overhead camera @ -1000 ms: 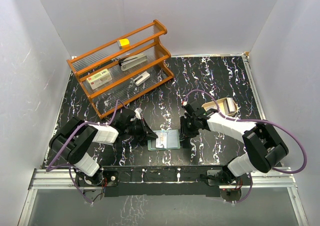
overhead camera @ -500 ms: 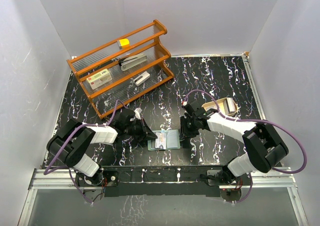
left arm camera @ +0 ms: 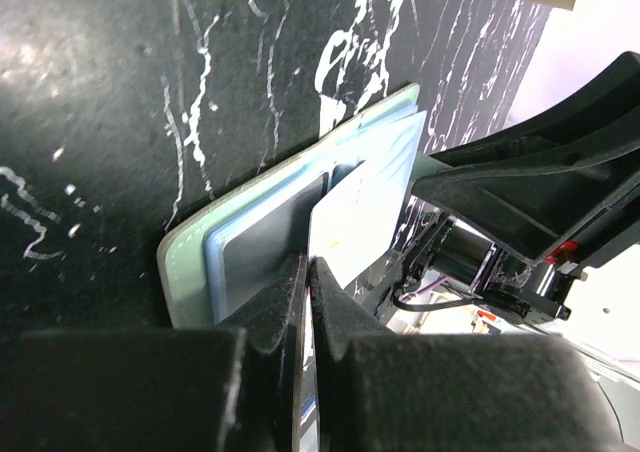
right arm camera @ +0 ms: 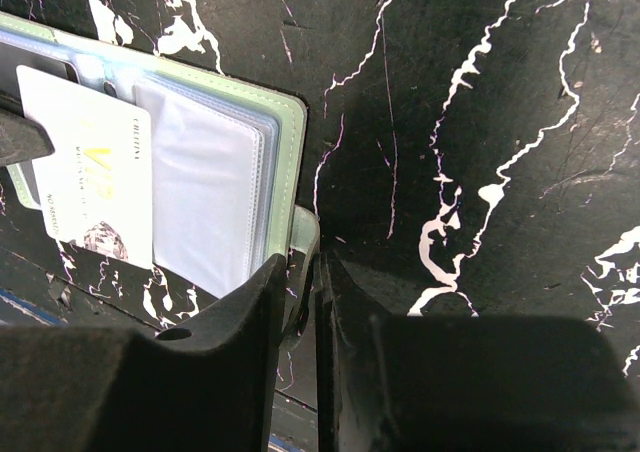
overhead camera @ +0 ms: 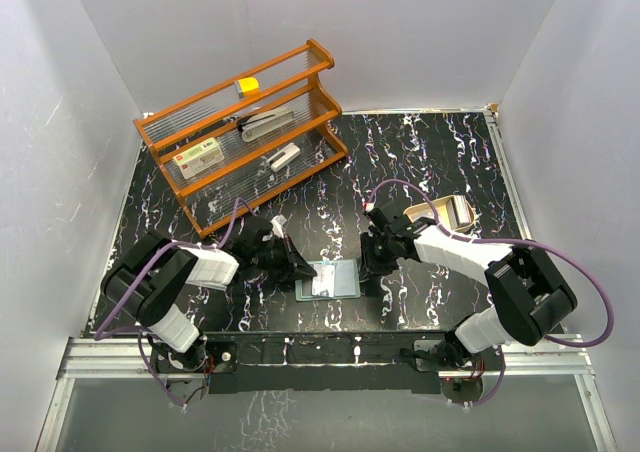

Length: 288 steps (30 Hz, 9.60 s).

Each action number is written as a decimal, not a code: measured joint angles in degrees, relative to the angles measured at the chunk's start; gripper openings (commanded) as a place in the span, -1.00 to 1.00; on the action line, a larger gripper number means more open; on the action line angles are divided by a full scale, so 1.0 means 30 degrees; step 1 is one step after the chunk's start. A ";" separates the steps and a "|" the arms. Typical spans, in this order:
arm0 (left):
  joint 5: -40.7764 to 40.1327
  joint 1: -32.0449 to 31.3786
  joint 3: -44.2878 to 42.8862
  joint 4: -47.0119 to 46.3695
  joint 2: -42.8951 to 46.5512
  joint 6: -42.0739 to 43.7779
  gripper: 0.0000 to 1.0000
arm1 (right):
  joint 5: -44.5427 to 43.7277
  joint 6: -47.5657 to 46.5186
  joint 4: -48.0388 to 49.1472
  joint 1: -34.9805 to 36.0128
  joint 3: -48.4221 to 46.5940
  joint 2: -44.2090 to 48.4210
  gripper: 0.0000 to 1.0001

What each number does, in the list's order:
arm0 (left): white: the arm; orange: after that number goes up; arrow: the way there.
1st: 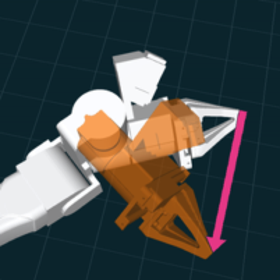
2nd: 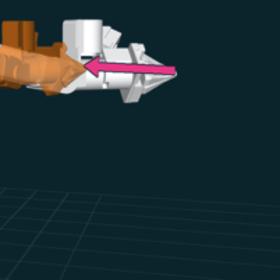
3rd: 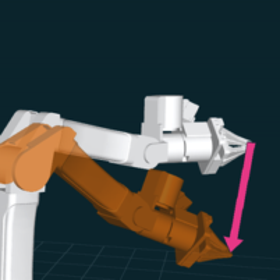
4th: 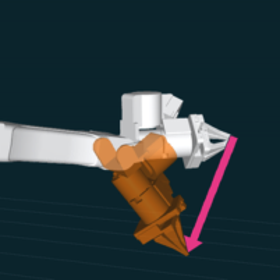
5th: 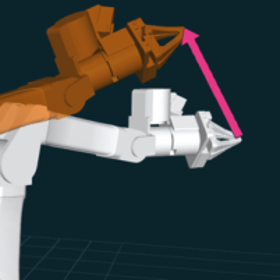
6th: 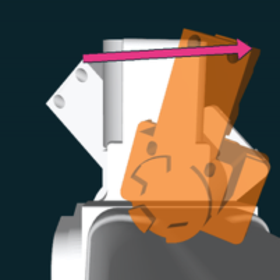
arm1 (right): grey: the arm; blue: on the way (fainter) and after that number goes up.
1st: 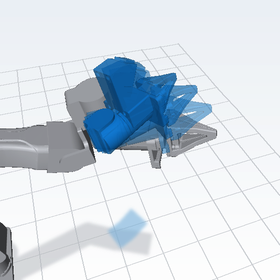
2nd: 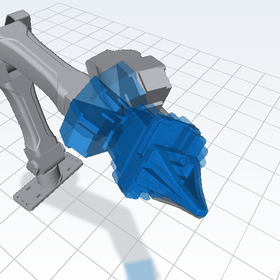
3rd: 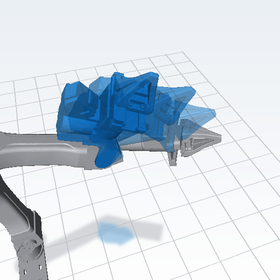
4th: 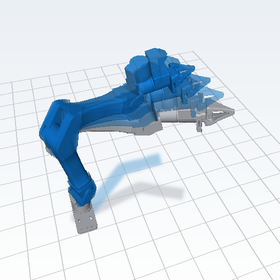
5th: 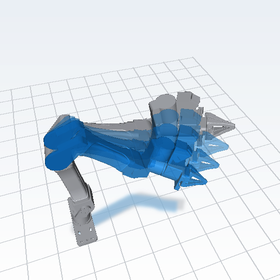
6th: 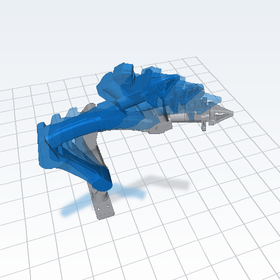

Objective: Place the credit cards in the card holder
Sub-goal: Insert the credit card into the card holder, then close the card holder at the center of the board.

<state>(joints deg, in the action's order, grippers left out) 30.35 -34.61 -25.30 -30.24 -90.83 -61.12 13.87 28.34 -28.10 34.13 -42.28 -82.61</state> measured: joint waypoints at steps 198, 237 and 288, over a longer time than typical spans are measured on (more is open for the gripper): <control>-0.7300 -0.4648 -0.9755 1.4280 -0.2280 0.2157 -1.00 | 0.1195 0.2040 0.3475 0.1129 0.1676 0.1617 -1.00; -0.9384 -0.2390 -0.5843 1.5948 0.3876 0.1559 0.36 | 0.1348 0.3053 0.5151 0.1304 0.2892 0.1894 -1.00; -0.3147 -0.2011 -0.0510 0.4619 0.5748 -0.3133 -0.65 | 0.3308 -0.0976 0.5916 0.1552 0.0124 -0.0699 -0.91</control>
<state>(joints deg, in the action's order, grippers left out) 20.91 -40.64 -26.83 -16.38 -73.58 -70.52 23.79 25.41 -10.35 38.79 -41.91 -84.71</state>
